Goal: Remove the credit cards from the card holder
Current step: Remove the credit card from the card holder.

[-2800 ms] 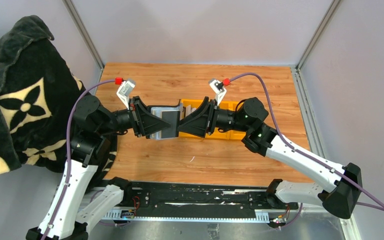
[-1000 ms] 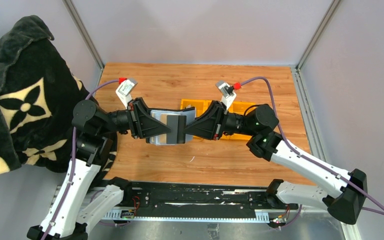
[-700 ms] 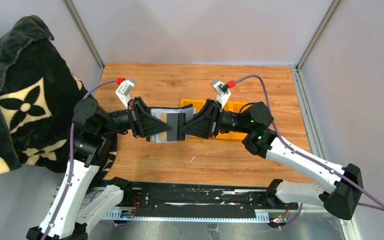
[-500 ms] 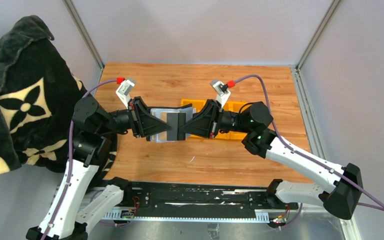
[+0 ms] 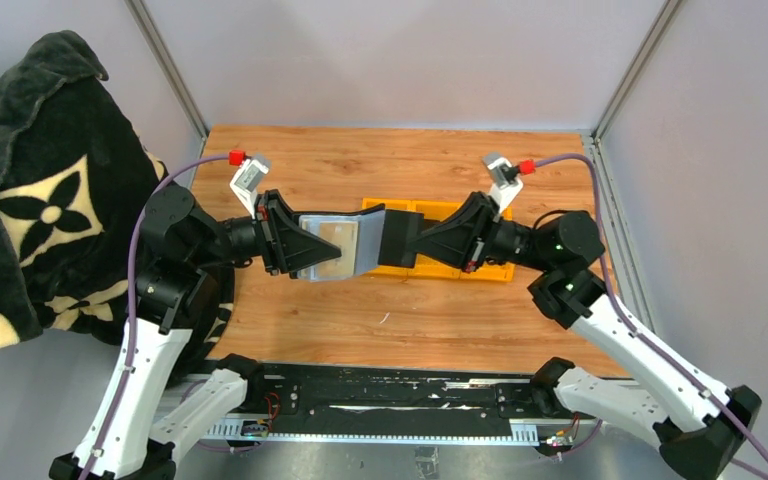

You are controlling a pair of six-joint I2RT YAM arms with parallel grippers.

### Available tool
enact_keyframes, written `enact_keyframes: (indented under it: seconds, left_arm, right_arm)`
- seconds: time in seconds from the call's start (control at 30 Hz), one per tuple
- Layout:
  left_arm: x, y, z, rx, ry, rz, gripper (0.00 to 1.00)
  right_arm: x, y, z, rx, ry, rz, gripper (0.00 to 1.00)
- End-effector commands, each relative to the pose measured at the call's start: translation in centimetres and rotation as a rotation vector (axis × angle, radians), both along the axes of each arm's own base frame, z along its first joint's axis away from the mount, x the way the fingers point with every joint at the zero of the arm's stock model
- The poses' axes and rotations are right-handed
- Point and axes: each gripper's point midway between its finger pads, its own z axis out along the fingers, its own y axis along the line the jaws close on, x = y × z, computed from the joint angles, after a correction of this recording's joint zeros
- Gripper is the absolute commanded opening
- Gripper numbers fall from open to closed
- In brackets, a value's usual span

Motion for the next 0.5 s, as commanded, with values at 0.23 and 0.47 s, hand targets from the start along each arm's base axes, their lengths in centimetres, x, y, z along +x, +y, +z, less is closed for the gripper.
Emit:
enact_keyframes:
  seconds: [0.23,0.47]
  left_arm:
    - [0.7,0.6,-0.1,0.081,-0.116,0.044,0.00]
    - [0.3,0.7,-0.3,0.091,-0.126,0.038,0.00]
  right_arm:
    - [8.2,-6.9,-9.4,-0.352,0.258,-0.374,0.00]
    - [15.1,-10.5,-19.0,-0.643,0.424,-0.638,0.00]
